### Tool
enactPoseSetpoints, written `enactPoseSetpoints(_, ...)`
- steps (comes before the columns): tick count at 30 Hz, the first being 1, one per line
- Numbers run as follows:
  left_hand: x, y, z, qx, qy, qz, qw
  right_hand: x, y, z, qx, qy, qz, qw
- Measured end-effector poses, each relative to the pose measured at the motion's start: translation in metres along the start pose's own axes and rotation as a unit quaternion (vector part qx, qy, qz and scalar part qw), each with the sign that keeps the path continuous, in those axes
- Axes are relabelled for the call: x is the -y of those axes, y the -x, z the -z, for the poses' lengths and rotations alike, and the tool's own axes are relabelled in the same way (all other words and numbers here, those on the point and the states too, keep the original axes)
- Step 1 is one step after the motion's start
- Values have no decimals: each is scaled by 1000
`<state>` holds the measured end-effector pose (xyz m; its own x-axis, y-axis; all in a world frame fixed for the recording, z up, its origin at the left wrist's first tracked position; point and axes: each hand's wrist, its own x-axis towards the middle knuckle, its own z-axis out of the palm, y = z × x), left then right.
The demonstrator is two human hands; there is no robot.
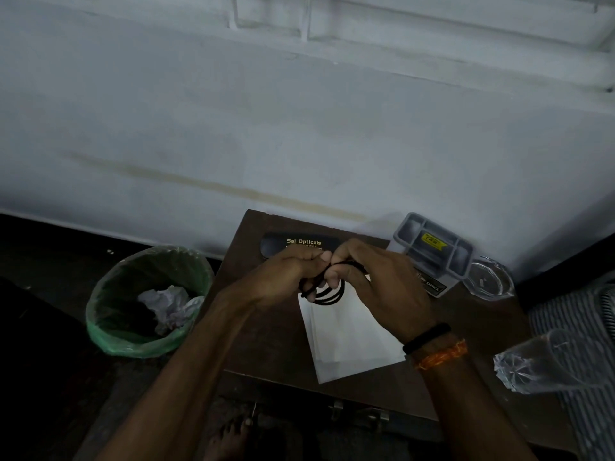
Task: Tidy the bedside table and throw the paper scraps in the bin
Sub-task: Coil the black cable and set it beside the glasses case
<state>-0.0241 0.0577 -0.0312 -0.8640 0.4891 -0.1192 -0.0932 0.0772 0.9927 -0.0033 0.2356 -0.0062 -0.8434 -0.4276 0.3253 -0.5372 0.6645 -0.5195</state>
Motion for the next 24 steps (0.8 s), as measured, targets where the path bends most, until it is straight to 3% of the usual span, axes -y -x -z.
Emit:
enactPoseSetpoints(5, 4, -1, 0, -2, 22, 8, 1000, -2, -2, -4, -35, -16, -3, 999)
enactPoseSetpoints(9, 6, -3, -3, -42, -35, -26, 998, -5, -3, -5, -50, -28, -27, 998)
enactPoseSetpoints(13, 8, -4, -2, -64, -50, -19, 997, -6, -2, -8, -65, 29, -18, 997)
enactPoseSetpoints(17, 7, -5, -2, -164, -6, 9, 986, 5, -3, -11, -88, 91, -7, 992)
enactPoseSetpoints(20, 2, -4, 2, -248, 122, 15, 961, 15, 2, -14, -40, 43, -29, 998)
enactPoseSetpoints(24, -3, -2, 12, -290, 352, 33, 889, 24, 11, -22, 131, 25, -36, 990)
